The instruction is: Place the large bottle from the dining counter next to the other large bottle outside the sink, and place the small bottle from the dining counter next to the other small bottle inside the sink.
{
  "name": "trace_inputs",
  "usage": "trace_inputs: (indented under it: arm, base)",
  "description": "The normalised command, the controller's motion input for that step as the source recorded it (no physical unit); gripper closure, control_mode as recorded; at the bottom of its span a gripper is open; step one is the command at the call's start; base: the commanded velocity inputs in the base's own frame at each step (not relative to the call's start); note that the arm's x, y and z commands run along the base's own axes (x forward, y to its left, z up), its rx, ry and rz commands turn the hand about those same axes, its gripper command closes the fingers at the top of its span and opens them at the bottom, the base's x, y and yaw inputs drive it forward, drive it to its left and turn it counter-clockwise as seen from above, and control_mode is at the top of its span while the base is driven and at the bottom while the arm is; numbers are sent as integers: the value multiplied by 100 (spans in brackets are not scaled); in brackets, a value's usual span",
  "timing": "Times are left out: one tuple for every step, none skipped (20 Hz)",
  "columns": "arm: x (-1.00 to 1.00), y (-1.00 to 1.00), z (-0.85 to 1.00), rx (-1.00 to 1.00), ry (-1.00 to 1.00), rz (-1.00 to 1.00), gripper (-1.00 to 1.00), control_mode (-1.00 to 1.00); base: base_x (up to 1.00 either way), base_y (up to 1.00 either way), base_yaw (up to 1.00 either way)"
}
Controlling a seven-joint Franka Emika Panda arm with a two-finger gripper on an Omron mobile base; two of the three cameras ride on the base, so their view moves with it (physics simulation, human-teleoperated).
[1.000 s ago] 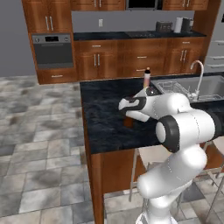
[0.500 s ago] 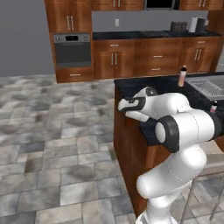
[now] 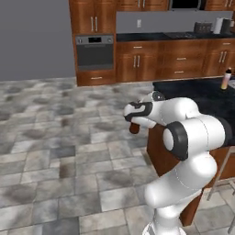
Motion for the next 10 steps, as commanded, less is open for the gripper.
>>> trace_inputs:
  arm:
    - [0,0,0,0,0,0,100,100]
    - [0,0,0,0,0,0,100,100]
    - [0,0,0,0,0,0,100,100]
    - [0,0,0,0,0,0,100,100]
    - [0,0,0,0,0,0,100,100]
    - [0,0,0,0,0,0,100,100]
    - [0,0,0,0,0,0,100,100]
    - [0,0,0,0,0,0,100,100]
    - [0,0,0,0,0,0,100,100]
    - [0,0,0,0,0,0,100,100]
  base:
    - [65,62,0]
    - [69,57,-1]
    - [77,48,-4]
    - [89,39,-7]
    - [100,31,-9]
    - [100,26,-11]
    - [100,26,-11]
    - [100,28,-12]
    - [100,31,-15]
    - [100,31,-18]
